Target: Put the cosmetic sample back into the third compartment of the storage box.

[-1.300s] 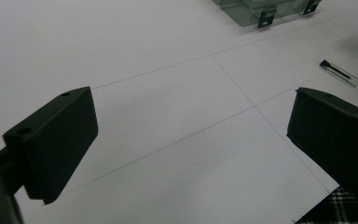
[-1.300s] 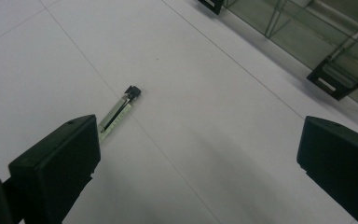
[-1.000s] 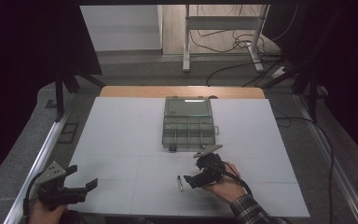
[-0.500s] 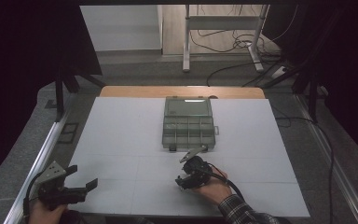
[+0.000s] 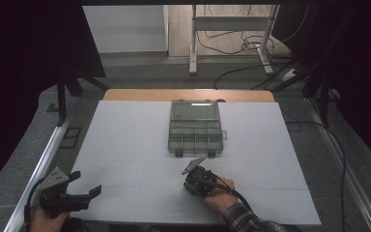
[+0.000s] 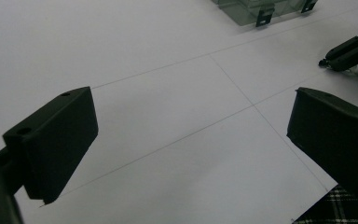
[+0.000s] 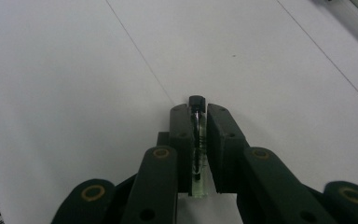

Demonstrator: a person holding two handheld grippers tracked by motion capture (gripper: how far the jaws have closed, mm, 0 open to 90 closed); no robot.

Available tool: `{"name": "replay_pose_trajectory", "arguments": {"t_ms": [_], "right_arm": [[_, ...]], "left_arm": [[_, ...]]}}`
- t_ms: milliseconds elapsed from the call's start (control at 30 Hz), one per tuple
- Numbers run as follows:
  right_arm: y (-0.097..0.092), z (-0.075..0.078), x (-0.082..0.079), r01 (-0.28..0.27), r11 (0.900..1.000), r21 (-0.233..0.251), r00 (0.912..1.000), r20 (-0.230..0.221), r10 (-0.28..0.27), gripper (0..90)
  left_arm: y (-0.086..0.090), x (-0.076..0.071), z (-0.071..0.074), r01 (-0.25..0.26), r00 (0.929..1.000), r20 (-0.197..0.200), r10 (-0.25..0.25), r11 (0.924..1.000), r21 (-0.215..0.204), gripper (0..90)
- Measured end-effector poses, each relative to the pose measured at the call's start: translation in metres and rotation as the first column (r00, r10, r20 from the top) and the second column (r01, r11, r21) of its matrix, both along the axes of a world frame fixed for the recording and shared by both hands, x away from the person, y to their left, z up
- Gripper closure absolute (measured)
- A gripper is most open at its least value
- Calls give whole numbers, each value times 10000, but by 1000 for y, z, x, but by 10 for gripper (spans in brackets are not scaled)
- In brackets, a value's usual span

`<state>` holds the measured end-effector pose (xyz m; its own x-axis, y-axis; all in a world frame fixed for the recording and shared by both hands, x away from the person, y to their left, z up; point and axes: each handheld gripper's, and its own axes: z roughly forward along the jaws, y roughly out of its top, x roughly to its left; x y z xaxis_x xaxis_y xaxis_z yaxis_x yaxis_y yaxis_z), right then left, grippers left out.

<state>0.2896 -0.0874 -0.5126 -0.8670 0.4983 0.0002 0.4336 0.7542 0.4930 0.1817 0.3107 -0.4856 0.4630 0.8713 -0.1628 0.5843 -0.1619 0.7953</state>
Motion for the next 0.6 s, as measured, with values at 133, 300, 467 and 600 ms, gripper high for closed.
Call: {"name": "replay_pose_trajectory", "arguments": {"t_ms": [133,300,467,600], "right_arm": [[-2,1,1,-58,9999,155,10000,-51,58,805],[-3,5,2,-41,9990,452,10000,-34,43,805],[-8,10,5,5,9972,742,10000,24,-7,805],[-11,13,7,79,9959,903,9999,83,-87,804]], "left_arm": [[0,0,0,18,10000,-21,-18,10000,4,20],[-1,1,0,39,10000,-14,-39,10000,43,21],[-1,1,0,52,10000,-47,-52,10000,38,21],[-1,1,0,54,10000,-57,-54,10000,48,21]]}}
